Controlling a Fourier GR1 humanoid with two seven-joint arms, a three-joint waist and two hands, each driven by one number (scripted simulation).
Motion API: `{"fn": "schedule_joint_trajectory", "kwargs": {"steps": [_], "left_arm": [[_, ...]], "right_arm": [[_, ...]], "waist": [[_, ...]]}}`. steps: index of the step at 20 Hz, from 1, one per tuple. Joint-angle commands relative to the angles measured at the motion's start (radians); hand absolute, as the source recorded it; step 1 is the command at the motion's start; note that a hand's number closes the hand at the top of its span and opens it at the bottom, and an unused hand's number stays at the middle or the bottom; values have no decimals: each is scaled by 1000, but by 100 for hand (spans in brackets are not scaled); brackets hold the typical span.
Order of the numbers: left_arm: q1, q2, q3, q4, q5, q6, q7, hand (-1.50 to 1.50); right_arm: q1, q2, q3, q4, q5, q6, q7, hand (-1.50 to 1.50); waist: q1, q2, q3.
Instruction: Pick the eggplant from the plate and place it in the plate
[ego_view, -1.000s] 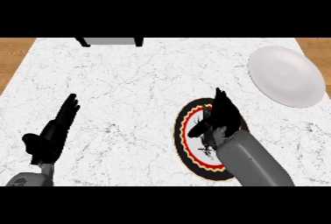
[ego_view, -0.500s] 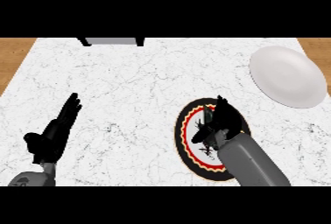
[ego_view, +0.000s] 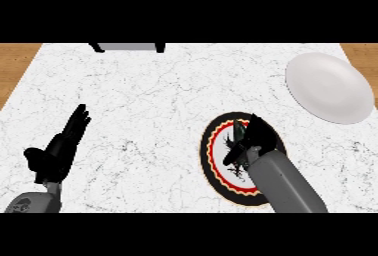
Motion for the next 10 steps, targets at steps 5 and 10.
{"fn": "schedule_joint_trajectory", "kwargs": {"steps": [5,10], "left_arm": [[10,-61,-24,-92,-60,52,82,0],[42,-17,42,8,-24,-68,-31,0]], "right_arm": [[26,40,-54,142,2,10,-145,150],[32,58,-56,109,51,3,-154,150]], "waist": [[5,1,1],[2,1,0]]}}
